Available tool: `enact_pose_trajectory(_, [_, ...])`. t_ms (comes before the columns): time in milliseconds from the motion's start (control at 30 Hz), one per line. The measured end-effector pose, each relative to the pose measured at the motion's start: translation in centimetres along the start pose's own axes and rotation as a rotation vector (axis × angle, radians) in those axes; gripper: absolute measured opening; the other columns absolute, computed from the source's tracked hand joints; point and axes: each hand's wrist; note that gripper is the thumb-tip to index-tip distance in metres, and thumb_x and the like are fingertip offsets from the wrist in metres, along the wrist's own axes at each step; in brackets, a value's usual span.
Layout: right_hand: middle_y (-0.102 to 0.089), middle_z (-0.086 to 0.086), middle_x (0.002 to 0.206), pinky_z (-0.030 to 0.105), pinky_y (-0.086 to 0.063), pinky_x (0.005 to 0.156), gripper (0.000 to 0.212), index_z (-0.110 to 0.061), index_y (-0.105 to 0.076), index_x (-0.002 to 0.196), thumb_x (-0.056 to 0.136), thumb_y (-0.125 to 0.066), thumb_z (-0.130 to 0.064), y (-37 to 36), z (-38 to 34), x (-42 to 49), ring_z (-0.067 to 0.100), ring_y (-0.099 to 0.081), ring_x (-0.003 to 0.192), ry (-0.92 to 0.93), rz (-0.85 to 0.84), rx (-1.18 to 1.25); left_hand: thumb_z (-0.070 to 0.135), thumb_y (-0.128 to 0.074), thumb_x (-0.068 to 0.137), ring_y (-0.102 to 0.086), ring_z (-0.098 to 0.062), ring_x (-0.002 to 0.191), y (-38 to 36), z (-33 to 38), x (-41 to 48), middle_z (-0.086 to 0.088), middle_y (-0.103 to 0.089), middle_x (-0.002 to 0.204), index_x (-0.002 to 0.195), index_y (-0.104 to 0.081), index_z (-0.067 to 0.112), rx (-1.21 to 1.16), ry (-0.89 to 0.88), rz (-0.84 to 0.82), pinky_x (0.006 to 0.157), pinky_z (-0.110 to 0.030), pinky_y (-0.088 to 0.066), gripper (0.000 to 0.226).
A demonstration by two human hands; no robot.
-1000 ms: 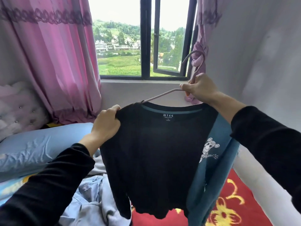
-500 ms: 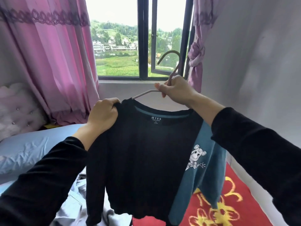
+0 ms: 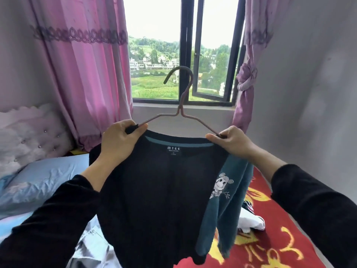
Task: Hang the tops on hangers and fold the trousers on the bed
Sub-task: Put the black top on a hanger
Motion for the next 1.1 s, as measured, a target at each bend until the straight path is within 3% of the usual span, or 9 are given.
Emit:
enact_pose_trajectory(233, [-0.057, -0.001, 0.053, 0.02, -0.042, 0.054, 0.042, -0.001, -0.064, 0.07, 0.086, -0.067, -0.04, -2.1, -11.9, -0.8, 0.007, -0.048, 0.048, 0.328, -0.079, 0.152, 0.049, -0.07, 0.081, -0.062, -0.024, 0.063, 6.7, 1.7, -5.6, -0.002, -0.066, 0.065, 0.067, -0.068, 0.022, -0.001, 0.094, 0.105, 0.063, -0.039, -0.052, 0.03])
enact_pose_trajectory(333, [-0.042, -0.003, 0.048, 0.027, -0.034, 0.055, 0.045, -0.004, -0.069, 0.072, 0.088, -0.064, -0.045, -3.1, -16.9, -2.5, 0.01, -0.034, 0.044, 0.4, -0.09, 0.213, 0.045, -0.076, 0.075, -0.059, -0.009, 0.055, 10.5, 3.0, -8.6, 0.003, -0.067, 0.06, 0.067, -0.071, 0.022, -0.003, 0.101, 0.199, 0.054, -0.021, -0.047, 0.026])
enact_pose_trajectory(400, [-0.053, 0.007, 0.049, 0.028, -0.038, 0.061, 0.042, -0.006, -0.073, 0.073, 0.087, -0.064, -0.045, -3.6, -19.5, -3.9, 0.013, -0.041, 0.049, 0.43, -0.118, 0.253, 0.045, -0.076, 0.075, -0.056, -0.007, 0.053, 13.2, 4.0, -10.9, 0.001, -0.067, 0.06, 0.067, -0.072, 0.022, 0.059, 0.118, 0.243, 0.051, -0.017, -0.043, 0.025])
enact_pose_trajectory(467, [-0.059, 0.011, 0.051, 0.025, -0.04, 0.059, 0.046, 0.001, -0.072, 0.078, 0.087, -0.065, -0.043, -4.0, -22.0, -5.6, 0.011, -0.042, 0.046, 0.477, -0.176, 0.267, 0.046, -0.075, 0.076, -0.052, -0.007, 0.051, 16.0, 4.9, -13.6, 0.002, -0.062, 0.055, 0.063, -0.069, 0.024, 0.146, 0.15, 0.291, 0.05, -0.015, -0.039, 0.026])
enact_pose_trajectory(600, [-0.033, -0.01, 0.035, 0.018, -0.032, 0.04, 0.05, 0.011, -0.065, 0.078, 0.086, -0.069, -0.038, -5.8, -27.6, -9.7, 0.003, -0.026, 0.03, 0.565, -0.275, 0.262, 0.046, -0.073, 0.079, -0.06, -0.016, 0.061, 21.3, 6.6, -19.8, -0.003, -0.066, 0.063, 0.069, -0.072, 0.015, 0.309, 0.258, 0.381, 0.061, -0.028, -0.046, 0.033])
enact_pose_trajectory(800, [-0.042, -0.01, 0.035, 0.016, -0.03, 0.035, 0.043, 0.0, -0.067, 0.067, 0.085, -0.069, -0.039, -9.0, -39.3, -17.8, 0.004, -0.032, 0.03, 0.783, -0.407, 0.22, 0.049, -0.071, 0.08, -0.06, -0.012, 0.067, 32.0, 9.1, -29.6, 0.007, -0.066, 0.069, 0.079, -0.073, 0.019, 0.553, 0.49, 0.601, 0.057, -0.024, -0.041, 0.03])
enact_pose_trajectory(933, [-0.064, 0.005, 0.075, 0.027, -0.046, 0.041, 0.023, -0.01, -0.069, 0.097, 0.089, -0.065, -0.031, -11.3, -47.2, -23.9, 0.014, -0.056, 0.049, 0.998, -0.557, 0.175, 0.05, -0.068, 0.083, -0.063, -0.021, 0.069, 39.1, 10.4, -37.0, -0.002, -0.069, 0.069, 0.078, -0.074, 0.012, 0.668, 0.611, 0.651, 0.059, -0.031, -0.044, 0.038])
enact_pose_trajectory(1000, [-0.065, 0.012, 0.069, 0.03, -0.052, 0.04, 0.026, -0.014, -0.063, 0.115, 0.091, -0.062, -0.024, -13.0, -50.9, -27.4, 0.015, -0.058, 0.042, 1.053, -0.693, 0.146, 0.048, -0.066, 0.085, -0.06, -0.02, 0.065, 42.3, 10.9, -41.0, -0.002, -0.066, 0.065, 0.073, -0.071, 0.012, 0.693, 0.679, 0.62, 0.057, -0.028, -0.039, 0.039])
enact_pose_trajectory(1100, [-0.059, 0.011, 0.056, 0.027, -0.05, 0.039, 0.025, -0.01, -0.06, 0.115, 0.094, -0.058, -0.023, -16.1, -55.9, -32.8, 0.016, -0.054, 0.036, 1.099, -0.808, 0.085, 0.046, -0.064, 0.085, -0.05, -0.02, 0.059, 47.5, 11.2, -46.5, -0.003, -0.053, 0.062, 0.069, -0.063, 0.005, 0.631, 0.844, 0.564, 0.059, -0.028, -0.034, 0.044])
Point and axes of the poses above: each hand's wrist, its own x-axis towards the middle knuckle, its own y-axis out of the back of the hand, z = x × y
